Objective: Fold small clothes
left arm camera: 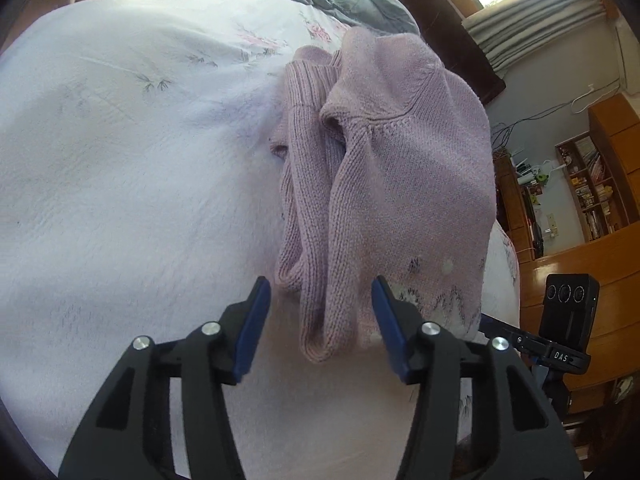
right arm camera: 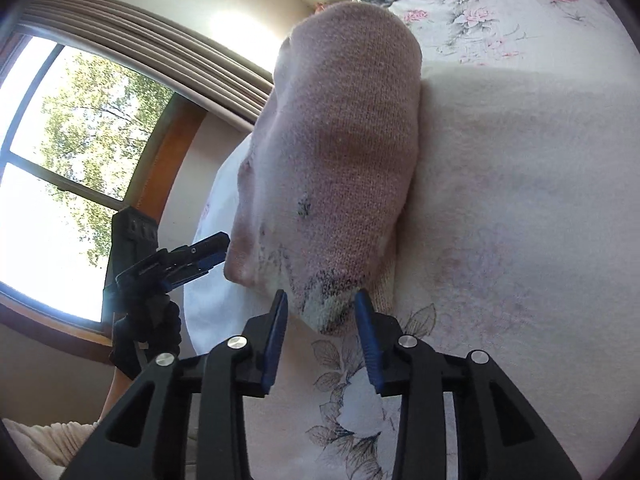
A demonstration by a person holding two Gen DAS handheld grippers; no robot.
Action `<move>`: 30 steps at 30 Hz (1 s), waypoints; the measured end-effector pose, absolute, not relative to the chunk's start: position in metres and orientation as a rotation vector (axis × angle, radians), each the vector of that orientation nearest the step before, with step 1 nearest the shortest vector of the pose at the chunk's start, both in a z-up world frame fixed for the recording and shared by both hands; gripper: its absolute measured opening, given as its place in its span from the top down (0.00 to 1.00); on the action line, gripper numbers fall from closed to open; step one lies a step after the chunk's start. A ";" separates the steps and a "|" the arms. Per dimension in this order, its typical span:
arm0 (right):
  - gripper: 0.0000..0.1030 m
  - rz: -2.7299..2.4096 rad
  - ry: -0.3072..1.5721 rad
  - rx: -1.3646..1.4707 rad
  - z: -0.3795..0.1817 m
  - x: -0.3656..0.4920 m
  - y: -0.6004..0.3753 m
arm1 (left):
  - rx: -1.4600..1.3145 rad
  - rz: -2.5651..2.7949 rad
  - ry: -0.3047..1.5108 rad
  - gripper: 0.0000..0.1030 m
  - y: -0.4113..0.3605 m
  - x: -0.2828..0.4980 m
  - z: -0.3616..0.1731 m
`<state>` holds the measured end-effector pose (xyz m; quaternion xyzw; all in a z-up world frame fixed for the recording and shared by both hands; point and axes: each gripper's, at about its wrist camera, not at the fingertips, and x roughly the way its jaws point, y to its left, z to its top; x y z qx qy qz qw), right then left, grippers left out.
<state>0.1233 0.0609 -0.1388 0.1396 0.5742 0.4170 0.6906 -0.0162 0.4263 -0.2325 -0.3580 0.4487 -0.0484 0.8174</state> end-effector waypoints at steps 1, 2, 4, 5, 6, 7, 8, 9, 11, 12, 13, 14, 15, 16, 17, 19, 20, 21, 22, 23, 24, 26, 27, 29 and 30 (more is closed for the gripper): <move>0.51 0.928 1.264 0.307 -0.132 0.125 0.060 | -0.767 -0.101 0.930 0.31 0.432 -0.015 -0.227; 0.46 0.924 1.246 0.301 -0.126 0.129 0.061 | -0.769 -0.085 0.917 0.27 0.438 -0.010 -0.223; 0.45 0.920 1.221 0.285 -0.117 0.136 0.062 | -0.774 -0.064 0.909 0.24 0.449 0.006 -0.224; 0.45 0.913 1.215 0.278 -0.115 0.138 0.063 | -0.779 -0.076 0.919 0.24 0.454 0.014 -0.229; 0.44 0.906 1.213 0.274 -0.114 0.140 0.063 | -0.786 -0.089 0.933 0.24 0.458 0.023 -0.234; 0.44 0.900 1.215 0.272 -0.114 0.141 0.065 | -0.791 -0.097 0.950 0.24 0.456 0.033 -0.238; 0.44 0.896 1.215 0.272 -0.114 0.142 0.065 | -0.796 -0.106 0.958 0.24 0.457 0.041 -0.243; 0.44 0.894 1.216 0.271 -0.114 0.143 0.066 | -0.809 -0.126 0.954 0.26 0.458 0.046 -0.249; 0.44 0.889 1.218 0.269 -0.116 0.143 0.062 | -0.820 -0.141 0.941 0.26 0.460 0.055 -0.257; 0.44 0.885 1.220 0.269 -0.116 0.145 0.061 | -0.821 -0.166 0.936 0.26 0.459 0.060 -0.260; 0.44 0.883 1.222 0.272 -0.116 0.147 0.061 | -0.822 -0.194 0.932 0.26 0.457 0.065 -0.263; 0.44 0.882 1.226 0.278 -0.117 0.149 0.062 | -0.821 -0.209 0.935 0.26 0.455 0.070 -0.265; 0.44 0.886 1.228 0.287 -0.119 0.152 0.062 | -0.822 -0.222 0.941 0.26 0.453 0.075 -0.268; 0.43 0.890 1.228 0.296 -0.120 0.151 0.059 | -0.831 -0.243 0.944 0.25 0.447 0.082 -0.269; 0.40 0.888 1.231 0.308 -0.123 0.155 0.061 | -0.849 -0.264 0.945 0.24 0.445 0.087 -0.272; 0.37 0.885 1.242 0.340 -0.128 0.165 0.064 | -0.881 -0.287 0.939 0.20 0.443 0.096 -0.276; 0.37 0.888 1.246 0.356 -0.131 0.170 0.065 | -0.891 -0.299 0.931 0.19 0.441 0.100 -0.277; 0.37 0.891 1.250 0.370 -0.133 0.174 0.067 | -0.905 -0.313 0.918 0.19 0.440 0.103 -0.278; 0.35 0.893 1.258 0.382 -0.136 0.180 0.070 | -0.923 -0.328 0.907 0.18 0.440 0.104 -0.279; 0.29 0.896 1.269 0.397 -0.141 0.185 0.072 | -0.939 -0.333 0.901 0.18 0.440 0.106 -0.281; 0.28 0.895 1.278 0.415 -0.145 0.191 0.074 | -0.951 -0.339 0.890 0.18 0.440 0.104 -0.283; 0.28 0.891 1.308 0.453 -0.157 0.202 0.079 | -0.961 -0.355 0.874 0.17 0.439 0.101 -0.287; 0.28 0.889 1.325 0.473 -0.163 0.208 0.082 | -0.962 -0.366 0.878 0.17 0.438 0.097 -0.290; 0.20 0.897 1.347 0.501 -0.175 0.217 0.091 | -0.954 -0.379 0.885 0.17 0.435 0.094 -0.291; 0.19 0.900 1.351 0.510 -0.178 0.219 0.094 | -0.946 -0.381 0.899 0.17 0.432 0.094 -0.292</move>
